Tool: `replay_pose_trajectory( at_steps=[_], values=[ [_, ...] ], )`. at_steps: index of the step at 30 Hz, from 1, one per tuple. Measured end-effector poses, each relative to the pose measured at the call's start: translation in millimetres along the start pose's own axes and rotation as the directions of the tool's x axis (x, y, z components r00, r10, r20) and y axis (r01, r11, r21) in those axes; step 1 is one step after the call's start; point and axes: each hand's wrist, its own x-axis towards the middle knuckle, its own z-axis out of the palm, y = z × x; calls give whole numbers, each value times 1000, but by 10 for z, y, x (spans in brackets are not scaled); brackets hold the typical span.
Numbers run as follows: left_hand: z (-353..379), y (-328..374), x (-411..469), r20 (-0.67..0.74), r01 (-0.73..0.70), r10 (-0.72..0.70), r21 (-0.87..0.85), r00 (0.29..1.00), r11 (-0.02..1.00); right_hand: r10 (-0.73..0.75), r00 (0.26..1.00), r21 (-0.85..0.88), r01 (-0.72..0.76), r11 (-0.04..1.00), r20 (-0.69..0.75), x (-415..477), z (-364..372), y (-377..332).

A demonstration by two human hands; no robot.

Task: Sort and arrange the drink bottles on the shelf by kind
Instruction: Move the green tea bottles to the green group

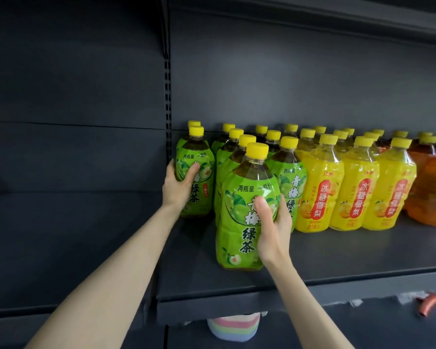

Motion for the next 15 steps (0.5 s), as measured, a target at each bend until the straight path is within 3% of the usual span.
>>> replay_pose_trajectory(
  at_steps=[3, 5, 7, 11, 15],
  values=[
    [-105, 91, -281, -87, -36, 41, 55, 995, 998, -26, 1000, 8, 26, 1000, 11, -24, 0, -43],
    [-210, 157, -569, -138, -126, 123, -14, 983, 992, -76, 997, -8, 76, 997, 10, -52, 15, -89],
    [-292, 239, -878, -96, -167, 154, -142, 983, 976, -112, 994, -1, 112, 994, 3, -65, 54, -59],
    [-240, 334, -1251, 80, -191, 215, -240, 973, 952, -96, 992, 48, 93, 995, 81, -160, 226, -15],
    [-212, 343, -1325, 37, -206, 225, -276, 974, 939, -96, 982, 38, 91, 995, 163, -223, 448, -58]
  ],
)
